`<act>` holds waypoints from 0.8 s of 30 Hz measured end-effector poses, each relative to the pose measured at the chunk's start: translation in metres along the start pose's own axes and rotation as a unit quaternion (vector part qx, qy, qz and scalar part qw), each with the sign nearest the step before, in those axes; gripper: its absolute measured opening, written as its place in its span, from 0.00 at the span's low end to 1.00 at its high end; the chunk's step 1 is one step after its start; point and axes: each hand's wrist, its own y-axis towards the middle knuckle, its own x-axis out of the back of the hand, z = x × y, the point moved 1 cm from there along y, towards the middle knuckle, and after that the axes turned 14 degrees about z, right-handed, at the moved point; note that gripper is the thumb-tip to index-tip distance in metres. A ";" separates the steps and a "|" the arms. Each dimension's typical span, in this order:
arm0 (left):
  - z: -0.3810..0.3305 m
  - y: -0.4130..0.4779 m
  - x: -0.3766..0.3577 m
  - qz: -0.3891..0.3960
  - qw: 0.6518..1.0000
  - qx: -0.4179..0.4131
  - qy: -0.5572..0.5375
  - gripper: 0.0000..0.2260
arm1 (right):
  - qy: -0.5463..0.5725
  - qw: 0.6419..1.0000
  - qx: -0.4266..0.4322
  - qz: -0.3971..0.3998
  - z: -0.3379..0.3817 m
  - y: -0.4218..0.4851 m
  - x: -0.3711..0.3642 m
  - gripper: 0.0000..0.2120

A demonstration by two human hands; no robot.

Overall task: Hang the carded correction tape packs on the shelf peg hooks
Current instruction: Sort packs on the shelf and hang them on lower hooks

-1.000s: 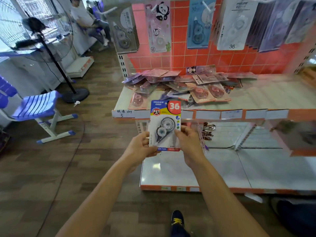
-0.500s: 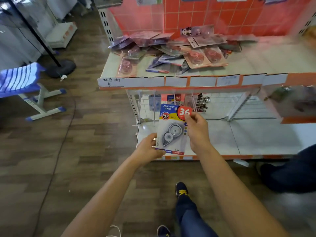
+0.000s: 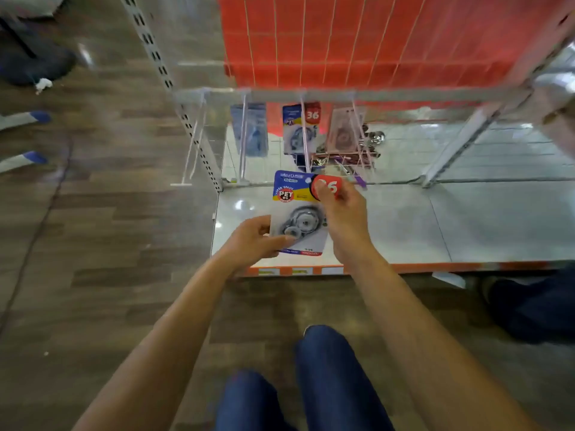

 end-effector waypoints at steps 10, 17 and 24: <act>0.093 0.099 0.005 -0.001 0.997 -0.073 0.033 0.07 | -0.041 0.994 0.095 0.024 -0.117 0.074 0.022 0.02; 0.110 0.138 0.005 -0.026 0.989 -0.141 0.027 0.06 | -0.060 0.983 0.173 -0.007 -0.136 0.101 0.028 0.06; 0.102 0.152 0.006 -0.046 0.982 -0.180 0.035 0.04 | -0.063 0.972 0.226 -0.024 -0.131 0.119 0.031 0.04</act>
